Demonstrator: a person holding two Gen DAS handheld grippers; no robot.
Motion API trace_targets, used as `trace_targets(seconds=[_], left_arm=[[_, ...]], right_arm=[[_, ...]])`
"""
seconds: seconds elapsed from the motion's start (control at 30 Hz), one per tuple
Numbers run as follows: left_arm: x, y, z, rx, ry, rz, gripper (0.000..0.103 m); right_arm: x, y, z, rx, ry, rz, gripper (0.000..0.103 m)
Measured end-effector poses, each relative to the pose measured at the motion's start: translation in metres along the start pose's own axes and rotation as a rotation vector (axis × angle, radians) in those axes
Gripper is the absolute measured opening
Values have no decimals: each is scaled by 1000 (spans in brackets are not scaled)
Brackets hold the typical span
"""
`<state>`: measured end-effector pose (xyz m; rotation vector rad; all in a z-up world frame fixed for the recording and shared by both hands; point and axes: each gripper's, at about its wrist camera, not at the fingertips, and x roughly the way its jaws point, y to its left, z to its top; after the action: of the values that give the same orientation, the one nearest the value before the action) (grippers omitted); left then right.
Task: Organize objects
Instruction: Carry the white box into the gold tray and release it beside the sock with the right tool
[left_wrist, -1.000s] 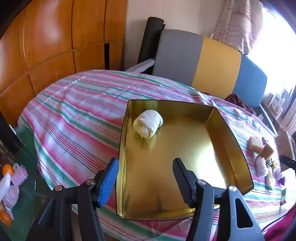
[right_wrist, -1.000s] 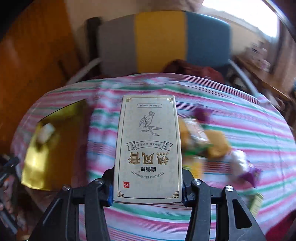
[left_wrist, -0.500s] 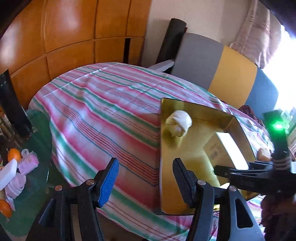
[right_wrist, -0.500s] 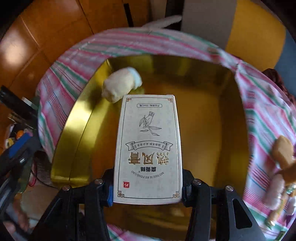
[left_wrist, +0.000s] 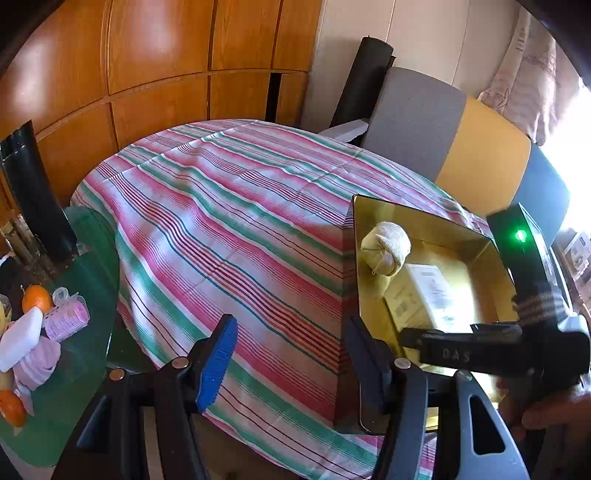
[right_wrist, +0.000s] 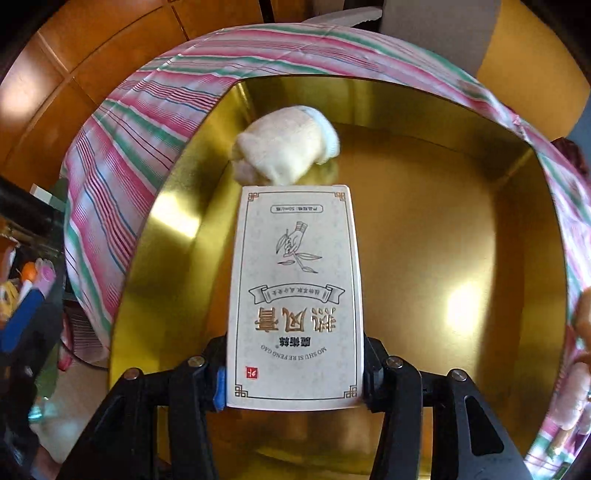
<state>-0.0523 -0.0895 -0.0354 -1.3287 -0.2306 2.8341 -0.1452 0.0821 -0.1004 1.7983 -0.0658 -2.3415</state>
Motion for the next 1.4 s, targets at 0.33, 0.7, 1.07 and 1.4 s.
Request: trace_targets(seconds=[0.33, 0.7, 1.07, 1.4], left_arm=[[4, 4, 0, -13, 12, -3, 61], [4, 1, -1, -6, 17, -6, 61], [-2, -4, 0, 18, -10, -14, 61], [-2, -10, -3, 28, -8, -29, 61]], right_arm=[[-23, 5, -6, 54, -111, 162, 83], [-29, 11, -29, -13, -139, 124, 41], [-14, 13, -10, -96, -187, 106, 49], [-39, 3, -36, -67, -252, 50, 75]])
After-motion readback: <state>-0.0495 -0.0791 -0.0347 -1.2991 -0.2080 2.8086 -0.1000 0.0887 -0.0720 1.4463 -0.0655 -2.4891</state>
